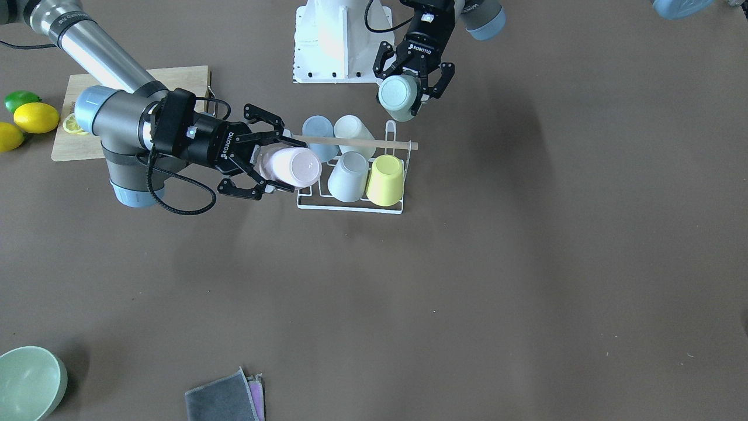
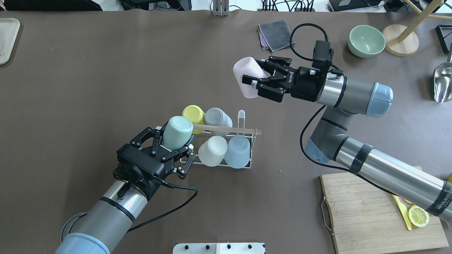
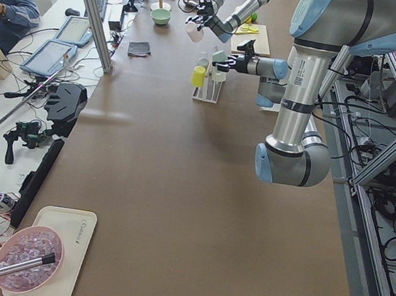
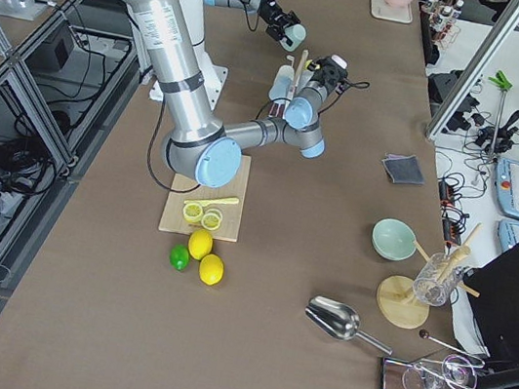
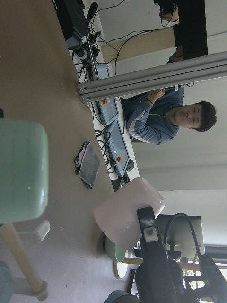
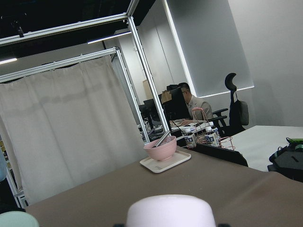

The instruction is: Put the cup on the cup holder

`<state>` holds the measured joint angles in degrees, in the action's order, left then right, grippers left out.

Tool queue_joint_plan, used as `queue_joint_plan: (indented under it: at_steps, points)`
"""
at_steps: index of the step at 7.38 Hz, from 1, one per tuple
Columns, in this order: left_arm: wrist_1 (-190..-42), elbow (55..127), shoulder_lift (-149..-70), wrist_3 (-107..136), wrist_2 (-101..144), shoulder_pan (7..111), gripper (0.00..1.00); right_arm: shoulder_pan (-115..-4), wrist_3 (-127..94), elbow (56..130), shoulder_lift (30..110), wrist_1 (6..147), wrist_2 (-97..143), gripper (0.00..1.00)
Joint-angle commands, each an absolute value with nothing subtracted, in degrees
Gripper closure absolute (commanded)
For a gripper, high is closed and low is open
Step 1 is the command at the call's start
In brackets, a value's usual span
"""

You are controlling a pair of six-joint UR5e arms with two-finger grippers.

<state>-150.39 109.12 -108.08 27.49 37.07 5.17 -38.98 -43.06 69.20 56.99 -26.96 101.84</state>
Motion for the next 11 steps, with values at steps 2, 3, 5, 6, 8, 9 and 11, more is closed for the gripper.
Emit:
queue_joint_plan:
  at_steps: [2, 3, 5, 6, 8, 9, 11]
  points:
    - [-150.0, 107.1, -109.2, 27.9, 34.2, 4.9, 0.67, -36.7, -40.9, 68.2, 56.8, -27.4, 102.3, 1.00]
    - [-149.9, 106.8, -109.2, 28.2, 33.4, 4.9, 0.67, -36.8, -40.9, 68.2, 56.8, -26.9, 105.2, 1.00]
    - [-149.9, 106.2, -109.9, 28.3, 32.5, 5.2, 0.68, -36.9, -40.9, 68.2, 56.8, -26.9, 109.9, 1.00]
    - [-149.9, 105.5, -110.2, 28.4, 32.6, 5.4, 0.68, -37.3, -40.9, 68.3, 56.8, -27.0, 110.0, 1.00]
    - [-149.8, 103.5, -111.2, 30.7, 32.6, 5.5, 0.68, -39.3, -41.0, 68.2, 56.3, -27.1, 109.9, 1.00]
    - [-149.7, 103.2, -111.7, 30.8, 32.6, 5.5, 0.68, -39.3, -41.0, 68.2, 56.2, -27.0, 109.5, 1.00]
    - [-149.7, 102.8, -112.1, 30.8, 32.6, 5.5, 0.69, -39.2, -41.0, 66.5, 54.9, -27.0, 109.3, 1.00]
